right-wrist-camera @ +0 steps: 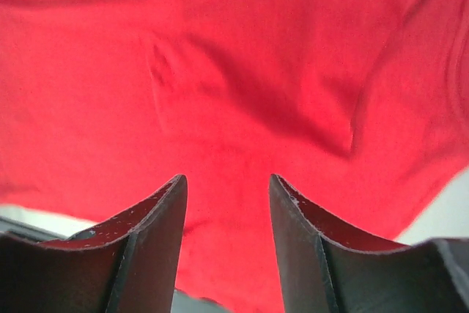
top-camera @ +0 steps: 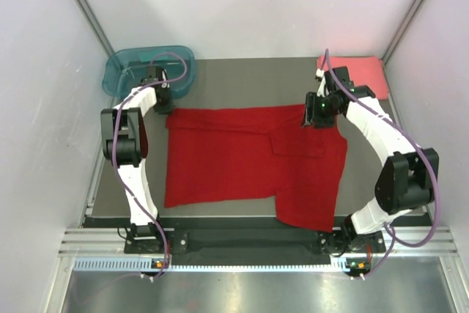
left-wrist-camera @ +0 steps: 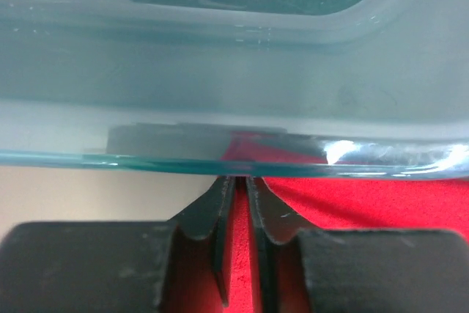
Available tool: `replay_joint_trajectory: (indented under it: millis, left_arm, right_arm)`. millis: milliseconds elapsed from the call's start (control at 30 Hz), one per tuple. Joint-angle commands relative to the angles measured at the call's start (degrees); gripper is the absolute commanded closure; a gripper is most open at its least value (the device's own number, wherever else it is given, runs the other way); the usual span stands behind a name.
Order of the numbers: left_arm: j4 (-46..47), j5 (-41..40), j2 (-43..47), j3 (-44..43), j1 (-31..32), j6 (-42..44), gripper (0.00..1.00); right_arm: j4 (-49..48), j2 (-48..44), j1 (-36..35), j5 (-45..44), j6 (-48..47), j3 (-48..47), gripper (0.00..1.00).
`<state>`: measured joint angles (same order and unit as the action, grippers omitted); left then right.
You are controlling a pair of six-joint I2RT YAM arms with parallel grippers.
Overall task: Fold and stack the t-shirts
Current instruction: Fold the tshirt
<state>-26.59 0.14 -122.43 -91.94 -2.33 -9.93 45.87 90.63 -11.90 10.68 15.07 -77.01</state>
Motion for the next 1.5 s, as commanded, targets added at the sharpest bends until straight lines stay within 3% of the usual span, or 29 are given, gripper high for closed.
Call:
replay_joint_trajectory:
  millis: [0, 133, 267, 367, 500, 567, 633, 800, 967, 1100, 1200, 1467]
  left_arm:
    - [0.13, -1.46, 0.34, -0.79, -1.19, -0.43, 0.78]
    - [-0.21, 1.33, 8.67, 5.26, -0.93, -3.59, 0.60]
    - [-0.40, 3.89, 18.50, 12.47, -0.75, -6.84, 0.41]
    - [-1.27, 7.22, 26.70, 17.84, -0.66, -9.75, 0.27]
    - [-3.29, 13.30, 36.28, 25.56, -0.75, -14.58, 0.22]
    - [-3.82, 15.23, 41.91, 28.21, -0.75, -17.13, 0.06]
    - [-5.22, 17.26, 46.81, 31.11, -0.84, -18.88, 0.01]
    - [-6.90, 19.45, 52.03, 34.71, -0.84, -20.30, 0.01]
    - [-1.72, 24.46, 54.84, 41.91, -0.75, -26.44, 0.02]
    - [-3.11, 20.96, 56.42, 43.78, -0.75, -28.30, 0.11]
    - [-4.95, 17.53, 56.60, 43.25, -0.84, -28.21, 0.12]
    - [-5.67, 13.75, 57.30, 44.65, -1.45, -30.93, 0.01]
  right_arm:
    - [3.61, -6.67, -0.23, -0.65, -0.05, 3.35, 0.51]
    - [5.46, -11.78, 3.10, -0.05, 3.64, 10.98, 0.52]
    - [5.72, -18.63, 14.93, 6.44, 9.09, 20.48, 0.54]
    - [7.65, -23.12, 20.41, 6.20, 11.56, 26.55, 0.55]
    - [10.20, -26.90, 21.22, 4.62, 12.35, 32.26, 0.55]
    - [11.60, -28.31, 21.22, 1.11, 11.83, 33.24, 0.55]
    - [12.92, -30.24, 21.22, -0.65, 11.47, 36.05, 0.55]
    - [11.01, -33.14, 21.04, 0.40, 12.53, 42.64, 0.57]
    - [8.81, -31.75, 18.67, -1.97, 14.98, 42.56, 0.61]
    - [6.43, -26.48, 15.25, -3.03, 17.36, 43.43, 0.61]
    - [4.16, -24.54, 14.10, -3.99, 19.20, 44.49, 0.60]
    - [1.16, -21.55, 14.10, -10.33, 23.06, 43.61, 0.59]
